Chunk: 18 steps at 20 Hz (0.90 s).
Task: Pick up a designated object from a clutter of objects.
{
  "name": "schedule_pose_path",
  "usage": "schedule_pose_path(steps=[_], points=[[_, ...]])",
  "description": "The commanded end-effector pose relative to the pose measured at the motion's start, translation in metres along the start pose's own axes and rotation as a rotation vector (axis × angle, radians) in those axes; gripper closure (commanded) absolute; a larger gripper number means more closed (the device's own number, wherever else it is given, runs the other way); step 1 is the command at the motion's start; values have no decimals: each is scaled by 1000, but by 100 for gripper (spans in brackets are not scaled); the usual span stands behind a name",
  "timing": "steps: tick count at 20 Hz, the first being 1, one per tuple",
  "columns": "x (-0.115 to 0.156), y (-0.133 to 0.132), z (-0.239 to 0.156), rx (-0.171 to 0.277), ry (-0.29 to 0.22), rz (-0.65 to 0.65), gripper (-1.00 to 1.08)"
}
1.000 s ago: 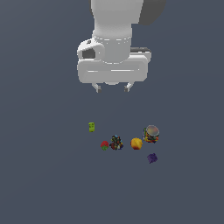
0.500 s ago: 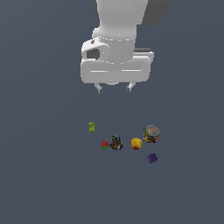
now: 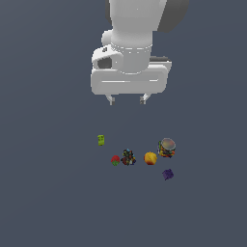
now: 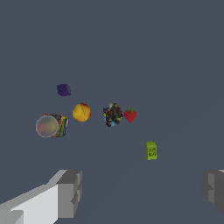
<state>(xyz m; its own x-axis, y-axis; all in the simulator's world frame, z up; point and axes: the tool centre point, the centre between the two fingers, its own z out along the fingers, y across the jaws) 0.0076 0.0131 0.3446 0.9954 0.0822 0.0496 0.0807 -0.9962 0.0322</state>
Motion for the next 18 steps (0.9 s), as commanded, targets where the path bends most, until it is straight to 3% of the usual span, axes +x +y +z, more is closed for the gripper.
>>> schedule_pose_path(steps=[1, 9, 18], points=[[3, -3, 7, 1, -2, 15, -92], [22, -23, 50, 8, -10, 111, -92], [43, -59, 127, 16, -27, 278, -92]])
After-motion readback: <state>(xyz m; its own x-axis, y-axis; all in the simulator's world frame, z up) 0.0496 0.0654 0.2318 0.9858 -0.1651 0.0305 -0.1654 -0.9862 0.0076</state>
